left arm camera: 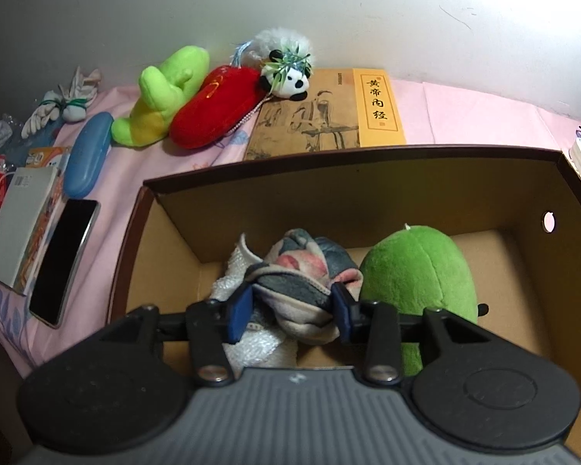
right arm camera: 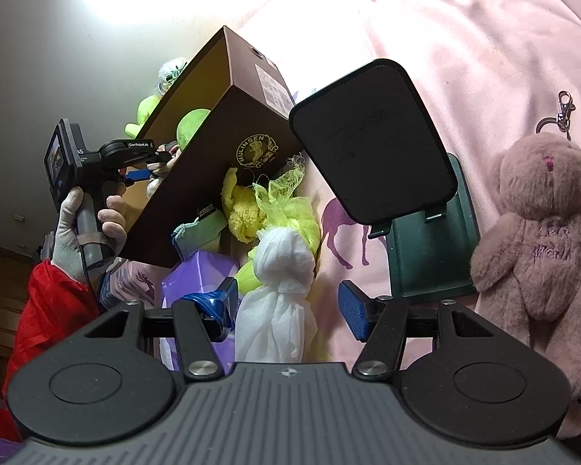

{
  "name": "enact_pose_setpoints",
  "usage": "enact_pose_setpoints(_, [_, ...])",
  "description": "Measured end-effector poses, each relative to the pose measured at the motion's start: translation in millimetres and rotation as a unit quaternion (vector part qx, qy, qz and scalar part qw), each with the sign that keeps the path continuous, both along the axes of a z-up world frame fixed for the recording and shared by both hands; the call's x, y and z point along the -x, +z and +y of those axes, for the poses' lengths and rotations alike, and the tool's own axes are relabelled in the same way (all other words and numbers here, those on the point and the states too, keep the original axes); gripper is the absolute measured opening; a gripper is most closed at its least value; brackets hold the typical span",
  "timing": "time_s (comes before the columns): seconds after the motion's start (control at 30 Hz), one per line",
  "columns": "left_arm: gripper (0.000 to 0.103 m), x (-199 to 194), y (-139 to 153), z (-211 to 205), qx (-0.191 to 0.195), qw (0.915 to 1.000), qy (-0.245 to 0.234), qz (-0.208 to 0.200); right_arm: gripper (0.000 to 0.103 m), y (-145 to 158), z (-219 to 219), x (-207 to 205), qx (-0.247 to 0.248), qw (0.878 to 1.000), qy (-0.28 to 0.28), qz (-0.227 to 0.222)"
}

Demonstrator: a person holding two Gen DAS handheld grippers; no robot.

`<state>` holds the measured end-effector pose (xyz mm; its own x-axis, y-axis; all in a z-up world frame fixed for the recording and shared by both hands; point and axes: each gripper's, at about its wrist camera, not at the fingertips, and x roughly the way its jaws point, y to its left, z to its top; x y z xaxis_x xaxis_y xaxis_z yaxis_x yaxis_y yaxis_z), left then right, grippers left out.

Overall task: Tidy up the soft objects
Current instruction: 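Carry the sock bundle into the brown box and open the left gripper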

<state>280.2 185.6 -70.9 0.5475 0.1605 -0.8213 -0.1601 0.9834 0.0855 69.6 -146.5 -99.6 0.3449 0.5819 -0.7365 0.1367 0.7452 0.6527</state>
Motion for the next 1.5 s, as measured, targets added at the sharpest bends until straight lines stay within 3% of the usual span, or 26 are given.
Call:
enact_pose_setpoints(0.07, [0.046, 2, -2, -2, -0.005, 1.0, -0.002, 0.001, 0.043, -1, 2, -1, 0.0, 1.0, 0.001, 0.003])
enact_pose_setpoints(0.2, [0.066, 7, -3, -2, -0.003, 1.0, -0.006, 0.006, 0.043, -3, 4, -2, -0.001, 1.0, 0.005, 0.007])
enact_pose_setpoints(0.3, [0.07, 9, -1, -1, -0.001, 1.0, -0.002, 0.008, 0.043, -3, 7, -3, -0.002, 1.0, 0.009, 0.007])
enact_pose_setpoints(0.77, [0.07, 28, -2, -4, -0.006, 0.9998, 0.005, 0.021, 0.043, -2, 10, -4, -0.007, 1.0, 0.025, 0.003])
enact_pose_setpoints(1.5, [0.072, 92, 35, -13, -0.018, 0.9993, 0.025, -0.02, 0.043, -5, 27, -8, -0.011, 0.999, 0.036, 0.001])
